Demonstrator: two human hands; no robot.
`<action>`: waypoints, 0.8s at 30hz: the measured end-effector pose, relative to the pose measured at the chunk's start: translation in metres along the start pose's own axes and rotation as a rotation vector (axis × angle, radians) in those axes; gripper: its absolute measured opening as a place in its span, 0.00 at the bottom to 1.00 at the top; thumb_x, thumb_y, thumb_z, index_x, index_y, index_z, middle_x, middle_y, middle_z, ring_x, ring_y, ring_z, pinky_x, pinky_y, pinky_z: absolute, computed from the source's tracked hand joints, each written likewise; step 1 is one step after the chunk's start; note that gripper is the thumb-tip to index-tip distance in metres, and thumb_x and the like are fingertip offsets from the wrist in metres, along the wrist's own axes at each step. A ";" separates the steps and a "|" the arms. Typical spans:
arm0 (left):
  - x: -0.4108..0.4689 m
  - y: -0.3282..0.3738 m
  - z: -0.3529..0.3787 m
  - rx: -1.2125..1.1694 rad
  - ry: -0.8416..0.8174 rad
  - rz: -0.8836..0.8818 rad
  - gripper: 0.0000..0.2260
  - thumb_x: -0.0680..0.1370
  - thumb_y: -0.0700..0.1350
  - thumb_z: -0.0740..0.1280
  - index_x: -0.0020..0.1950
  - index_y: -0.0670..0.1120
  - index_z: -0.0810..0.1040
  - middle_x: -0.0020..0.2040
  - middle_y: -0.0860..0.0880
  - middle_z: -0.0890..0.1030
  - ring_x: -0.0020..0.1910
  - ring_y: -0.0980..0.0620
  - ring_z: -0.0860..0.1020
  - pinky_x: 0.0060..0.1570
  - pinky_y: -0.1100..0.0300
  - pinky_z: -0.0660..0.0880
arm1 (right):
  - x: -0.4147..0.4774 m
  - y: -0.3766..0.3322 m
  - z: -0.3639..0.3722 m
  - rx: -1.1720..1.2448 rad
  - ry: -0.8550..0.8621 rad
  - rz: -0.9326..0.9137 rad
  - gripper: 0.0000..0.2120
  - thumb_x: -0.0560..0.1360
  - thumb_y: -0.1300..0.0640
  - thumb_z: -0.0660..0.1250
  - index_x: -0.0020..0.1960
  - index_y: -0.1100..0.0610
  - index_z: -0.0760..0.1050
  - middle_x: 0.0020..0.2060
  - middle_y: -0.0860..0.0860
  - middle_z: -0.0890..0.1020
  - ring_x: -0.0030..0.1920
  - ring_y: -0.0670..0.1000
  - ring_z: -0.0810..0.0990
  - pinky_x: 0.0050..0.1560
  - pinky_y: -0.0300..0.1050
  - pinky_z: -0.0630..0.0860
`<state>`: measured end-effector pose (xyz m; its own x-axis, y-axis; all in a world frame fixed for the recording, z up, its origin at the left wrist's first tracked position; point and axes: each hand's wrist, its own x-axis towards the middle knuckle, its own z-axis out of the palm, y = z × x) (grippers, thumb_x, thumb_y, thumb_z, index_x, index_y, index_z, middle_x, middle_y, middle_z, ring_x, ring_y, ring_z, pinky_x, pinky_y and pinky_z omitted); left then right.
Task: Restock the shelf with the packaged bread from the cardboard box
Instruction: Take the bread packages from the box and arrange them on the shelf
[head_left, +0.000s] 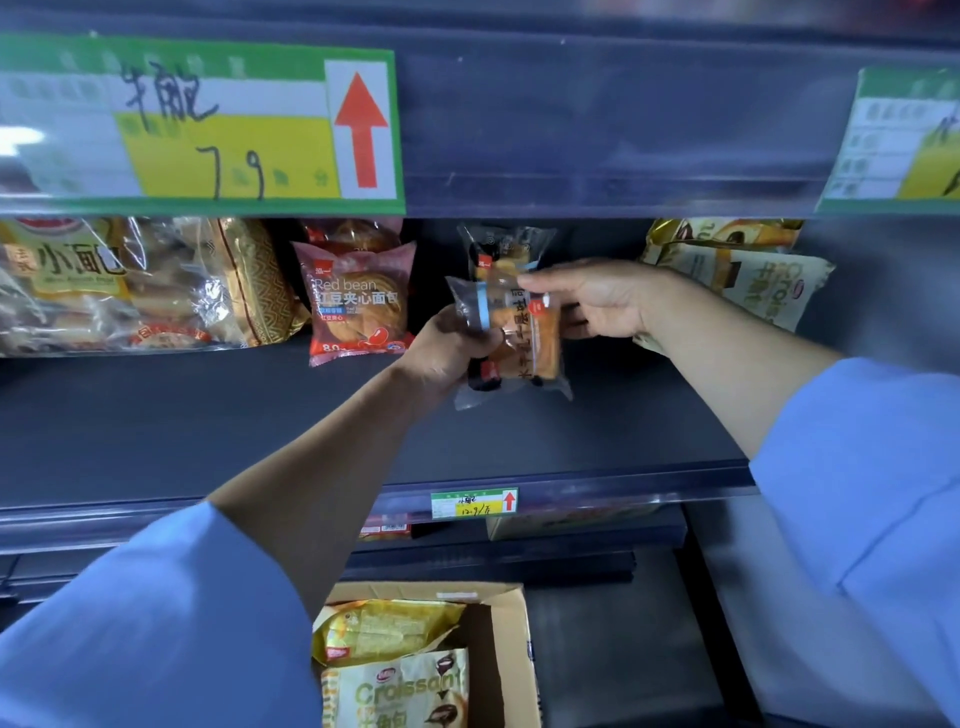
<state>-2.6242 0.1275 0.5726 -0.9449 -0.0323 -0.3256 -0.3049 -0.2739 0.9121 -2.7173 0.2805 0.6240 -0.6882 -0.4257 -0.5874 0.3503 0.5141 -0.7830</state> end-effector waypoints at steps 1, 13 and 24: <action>0.000 0.002 0.001 0.090 0.018 0.022 0.10 0.76 0.29 0.63 0.42 0.43 0.75 0.33 0.51 0.81 0.37 0.51 0.79 0.47 0.54 0.78 | 0.002 0.000 -0.002 0.000 0.024 -0.038 0.03 0.73 0.54 0.70 0.47 0.48 0.78 0.43 0.47 0.80 0.46 0.48 0.75 0.47 0.42 0.69; 0.011 0.017 0.009 0.944 0.158 0.219 0.24 0.70 0.43 0.72 0.65 0.46 0.73 0.60 0.45 0.79 0.60 0.45 0.77 0.60 0.50 0.74 | 0.033 0.031 0.001 -0.373 0.172 -0.064 0.21 0.61 0.63 0.80 0.51 0.53 0.78 0.47 0.49 0.82 0.52 0.50 0.78 0.52 0.41 0.74; -0.005 -0.001 -0.039 0.930 0.425 0.284 0.17 0.73 0.32 0.59 0.60 0.40 0.77 0.59 0.42 0.80 0.59 0.45 0.77 0.58 0.59 0.73 | 0.074 0.039 0.007 0.117 0.375 -0.077 0.24 0.69 0.64 0.74 0.62 0.49 0.73 0.51 0.49 0.78 0.49 0.48 0.75 0.37 0.39 0.69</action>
<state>-2.6141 0.0903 0.5638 -0.9316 -0.3620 0.0333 -0.2199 0.6342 0.7412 -2.7503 0.2642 0.5487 -0.8919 -0.1474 -0.4275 0.3436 0.3937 -0.8526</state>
